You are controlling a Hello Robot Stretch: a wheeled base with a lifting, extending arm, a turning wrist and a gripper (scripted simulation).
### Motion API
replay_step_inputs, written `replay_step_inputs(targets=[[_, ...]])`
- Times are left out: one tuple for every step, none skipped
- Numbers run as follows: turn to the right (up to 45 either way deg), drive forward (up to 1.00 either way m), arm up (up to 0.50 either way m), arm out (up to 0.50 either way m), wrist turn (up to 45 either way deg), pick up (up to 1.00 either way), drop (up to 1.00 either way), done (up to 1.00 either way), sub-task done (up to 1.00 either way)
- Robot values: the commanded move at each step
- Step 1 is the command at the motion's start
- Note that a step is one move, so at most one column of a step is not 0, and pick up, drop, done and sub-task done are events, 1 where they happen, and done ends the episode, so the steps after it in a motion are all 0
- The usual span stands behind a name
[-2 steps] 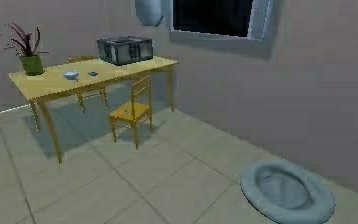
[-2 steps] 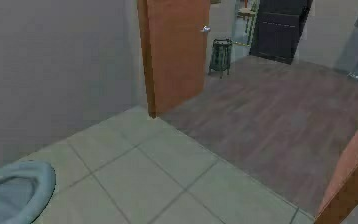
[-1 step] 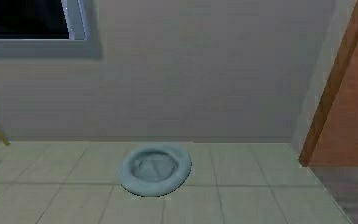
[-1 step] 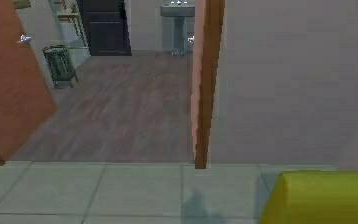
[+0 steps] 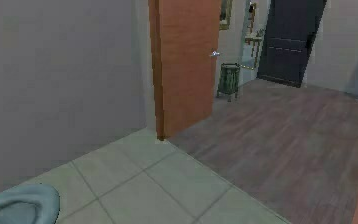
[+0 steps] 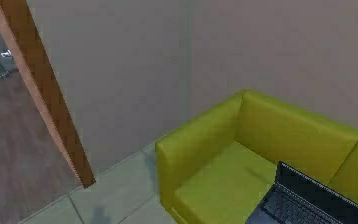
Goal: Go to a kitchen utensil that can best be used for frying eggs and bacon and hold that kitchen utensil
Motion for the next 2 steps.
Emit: replay_step_inputs(targets=[[30.0, 0.00, 0.00, 0.00, 0.0, 0.00, 0.00, 0.00, 0.00], [0.0, 1.00, 0.00, 0.00, 0.0, 0.00, 0.00, 0.00, 0.00]])
